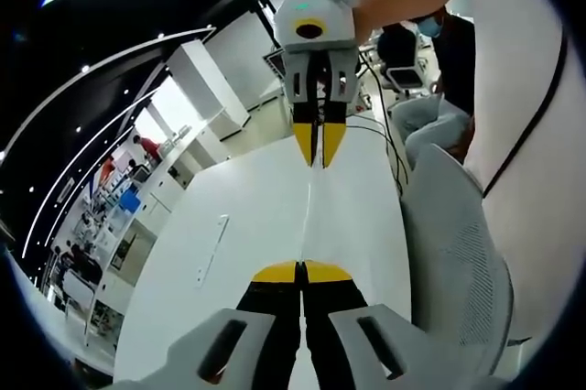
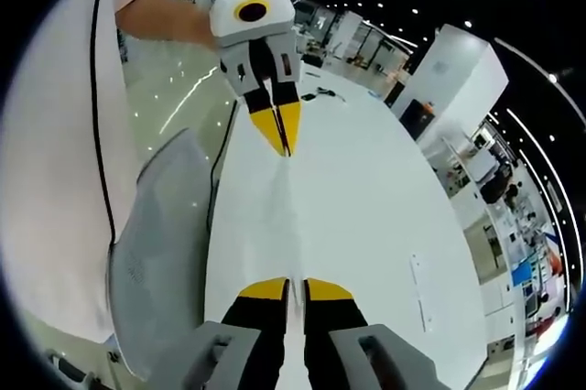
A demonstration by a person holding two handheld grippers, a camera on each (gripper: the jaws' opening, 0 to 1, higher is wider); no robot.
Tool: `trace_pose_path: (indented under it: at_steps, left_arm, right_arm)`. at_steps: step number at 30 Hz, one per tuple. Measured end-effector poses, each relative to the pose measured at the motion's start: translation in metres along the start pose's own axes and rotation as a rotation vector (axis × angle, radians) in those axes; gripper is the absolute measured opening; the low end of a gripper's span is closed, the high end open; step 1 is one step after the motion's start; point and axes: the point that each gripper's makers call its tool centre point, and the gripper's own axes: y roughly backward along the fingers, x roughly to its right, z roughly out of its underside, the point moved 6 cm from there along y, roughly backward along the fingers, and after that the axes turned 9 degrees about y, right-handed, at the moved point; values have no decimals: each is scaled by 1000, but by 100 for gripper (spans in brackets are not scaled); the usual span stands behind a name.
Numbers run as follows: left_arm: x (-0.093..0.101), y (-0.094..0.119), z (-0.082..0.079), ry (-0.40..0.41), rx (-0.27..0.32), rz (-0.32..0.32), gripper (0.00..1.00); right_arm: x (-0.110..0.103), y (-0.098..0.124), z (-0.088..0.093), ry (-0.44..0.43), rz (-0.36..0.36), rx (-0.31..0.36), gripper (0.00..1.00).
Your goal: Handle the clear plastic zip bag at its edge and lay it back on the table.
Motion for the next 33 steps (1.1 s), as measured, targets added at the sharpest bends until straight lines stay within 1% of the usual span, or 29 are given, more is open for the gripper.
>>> trace_pose_path:
  at_steps: [10, 14, 25, 33]
  left_arm:
    - [1, 0, -1, -1, 5, -3, 0]
    - [2, 0, -2, -3, 8, -2, 0]
    - [3, 1, -4, -10, 16, -7, 0]
    - [5, 2, -6, -14, 24, -8, 0]
  right_arm:
    - [3, 0, -13, -12, -5, 41, 3]
    - [5, 1, -19, -40, -18, 70, 4]
    - [9, 4, -27, -54, -22, 99, 4]
    - [15, 6, -33, -60, -7, 114, 4]
